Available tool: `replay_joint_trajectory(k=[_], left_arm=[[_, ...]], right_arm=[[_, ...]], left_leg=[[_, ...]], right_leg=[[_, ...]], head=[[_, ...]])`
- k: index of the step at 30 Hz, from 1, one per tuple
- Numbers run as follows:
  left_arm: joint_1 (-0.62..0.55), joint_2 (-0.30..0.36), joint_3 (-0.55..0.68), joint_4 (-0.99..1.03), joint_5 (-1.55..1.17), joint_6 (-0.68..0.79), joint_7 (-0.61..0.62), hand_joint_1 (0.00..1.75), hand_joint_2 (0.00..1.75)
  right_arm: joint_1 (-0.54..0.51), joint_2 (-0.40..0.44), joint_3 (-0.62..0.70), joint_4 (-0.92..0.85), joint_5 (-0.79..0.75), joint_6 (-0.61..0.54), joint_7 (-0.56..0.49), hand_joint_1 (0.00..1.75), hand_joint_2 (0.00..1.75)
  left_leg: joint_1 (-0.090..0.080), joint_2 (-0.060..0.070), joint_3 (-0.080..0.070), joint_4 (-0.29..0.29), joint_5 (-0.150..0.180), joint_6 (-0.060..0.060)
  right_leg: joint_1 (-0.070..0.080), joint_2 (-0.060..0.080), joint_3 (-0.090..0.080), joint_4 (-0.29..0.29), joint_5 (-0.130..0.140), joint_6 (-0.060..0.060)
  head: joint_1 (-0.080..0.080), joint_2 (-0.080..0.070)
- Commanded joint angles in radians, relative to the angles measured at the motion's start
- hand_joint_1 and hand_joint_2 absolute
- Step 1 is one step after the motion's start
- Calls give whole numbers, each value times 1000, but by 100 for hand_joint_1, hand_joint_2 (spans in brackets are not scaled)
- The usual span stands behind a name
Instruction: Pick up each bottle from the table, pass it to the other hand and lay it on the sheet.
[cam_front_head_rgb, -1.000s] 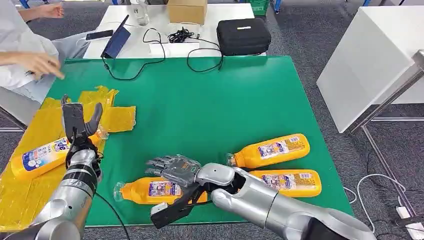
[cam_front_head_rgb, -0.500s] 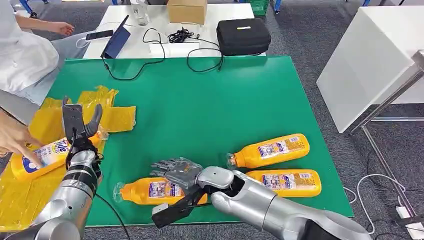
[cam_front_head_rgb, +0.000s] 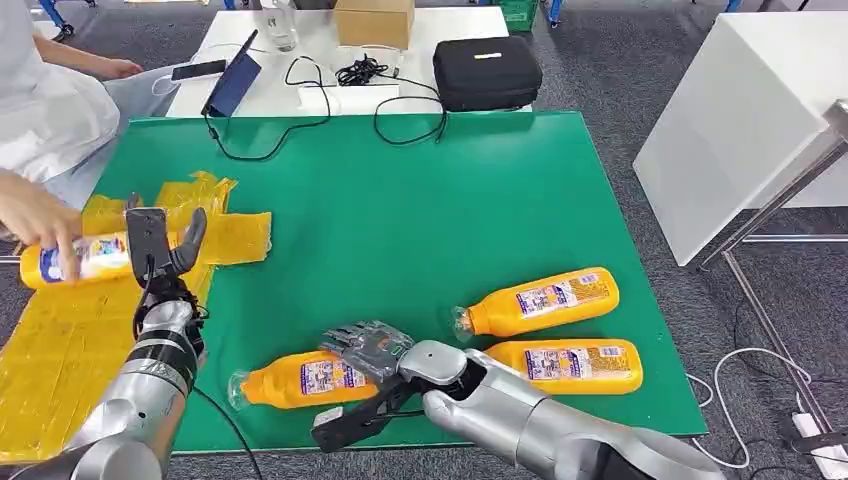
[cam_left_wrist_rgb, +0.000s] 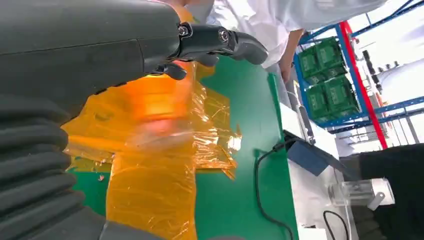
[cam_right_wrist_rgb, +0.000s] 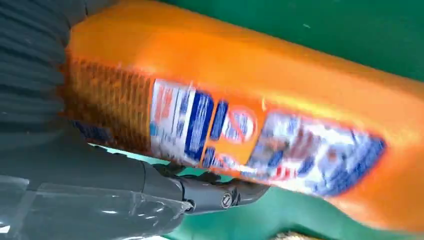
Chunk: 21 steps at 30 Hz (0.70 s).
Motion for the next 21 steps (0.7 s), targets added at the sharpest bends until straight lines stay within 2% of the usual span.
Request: replay_joint_trajectory(k=[1,4,11,13,14,15,16,19,21], left_arm=[[-65,-44,-25,71,-10,-3,19,0,175],[-71,-54,-36,74,-13,-3,24,0,175],[-84,-73,-64,87,-23,-15,31,0,175],[-87,-83,-71,91,-27,-11,32,0,175],[-88,-86,-75,92,-28,-13,33,0,175],[-90,-89,-77,94,-28,-14,33,0,175],[-90,-89,-77,94,-28,-14,33,0,175],[-89,-90,-80,99,-24,-14,35,0,175],[-83,-89,-79,101,-19,-18,35,0,175]], right_arm=[[7,62,-21,265,4,-23,28,0,175],[22,83,-29,329,36,-59,56,0,175],[40,102,-74,403,23,-42,62,0,175],[44,106,-78,422,28,-43,72,5,175],[46,109,-81,430,28,-43,72,38,175],[47,116,-92,443,26,-49,81,103,175],[47,116,-92,443,26,-49,81,140,175],[45,128,-108,458,37,-70,90,173,175],[42,131,-119,461,43,-85,92,175,175]], left_leg=[[1,-3,2,0,0,-1],[2,-4,5,-1,0,-1],[1,1,9,-1,1,-1],[2,0,10,-1,1,-2],[2,-1,10,-2,2,-2],[2,0,10,-2,2,-2],[2,0,11,-1,2,-2],[2,0,11,-1,3,-3],[3,0,13,-1,3,-4]], right_leg=[[1,-4,3,-1,-1,-1],[2,-6,7,-2,-1,-1],[1,-3,8,-2,2,-3],[2,-5,9,-3,2,-4],[2,-6,9,-4,3,-4],[3,-5,9,-4,3,-4],[2,-4,9,-3,3,-5],[3,-4,10,-3,5,-6],[3,-4,11,-4,5,-6]], head=[[0,0],[0,0],[0,0],[0,0],[0,0],[0,0],[0,0],[0,0],[0,0]])
